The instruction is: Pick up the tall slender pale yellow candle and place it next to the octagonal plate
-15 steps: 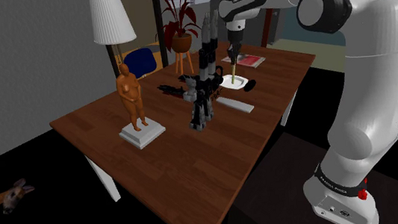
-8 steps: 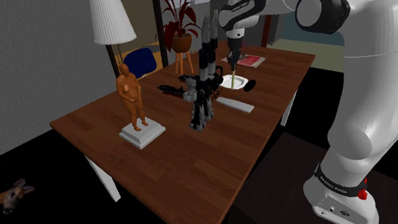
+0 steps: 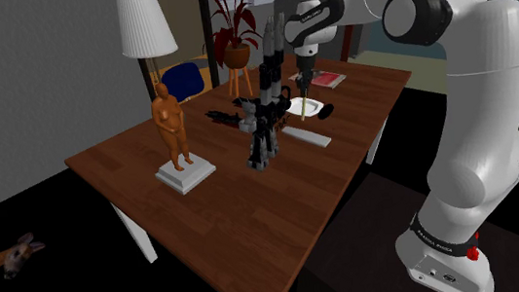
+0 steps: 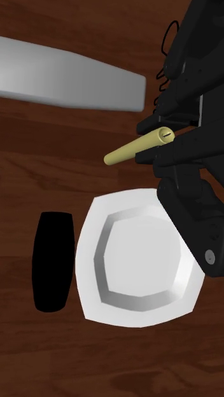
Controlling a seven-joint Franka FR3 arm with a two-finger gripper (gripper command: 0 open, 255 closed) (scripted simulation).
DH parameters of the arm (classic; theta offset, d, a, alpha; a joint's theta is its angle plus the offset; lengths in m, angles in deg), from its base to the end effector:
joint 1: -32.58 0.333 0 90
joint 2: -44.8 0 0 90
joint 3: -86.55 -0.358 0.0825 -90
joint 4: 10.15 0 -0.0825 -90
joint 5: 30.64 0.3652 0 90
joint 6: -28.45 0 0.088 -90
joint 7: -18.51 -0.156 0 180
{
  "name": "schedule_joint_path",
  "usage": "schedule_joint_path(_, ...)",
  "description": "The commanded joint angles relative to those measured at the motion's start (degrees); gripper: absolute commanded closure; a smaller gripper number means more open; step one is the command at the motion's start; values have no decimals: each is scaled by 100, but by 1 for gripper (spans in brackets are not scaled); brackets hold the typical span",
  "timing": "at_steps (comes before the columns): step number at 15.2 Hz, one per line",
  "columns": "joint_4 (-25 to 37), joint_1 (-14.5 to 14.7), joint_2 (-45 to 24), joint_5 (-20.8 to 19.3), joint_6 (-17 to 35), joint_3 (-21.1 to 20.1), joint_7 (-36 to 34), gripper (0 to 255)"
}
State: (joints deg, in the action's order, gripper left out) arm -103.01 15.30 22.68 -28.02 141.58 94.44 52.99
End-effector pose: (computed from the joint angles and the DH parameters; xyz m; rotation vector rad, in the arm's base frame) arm 0.6035 -0.2671 0.3973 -3.1266 -0.2400 0.0465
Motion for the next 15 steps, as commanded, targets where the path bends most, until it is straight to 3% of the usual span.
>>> schedule_joint_path(1,-2,0,-1,0,3,0,0,255)
schedule_joint_path(2,-2,0,-1,0,3,0,0,255)
schedule_joint_path(3,-1,0,-1,0,3,0,0,0)
schedule_joint_path(8,-1,0,-1,0,3,0,0,0)
schedule_joint_path(12,540,-1,132,-25,-670,11,-18,0)
schedule_joint_path(15,540,-1,132,-25,-670,11,-18,0)
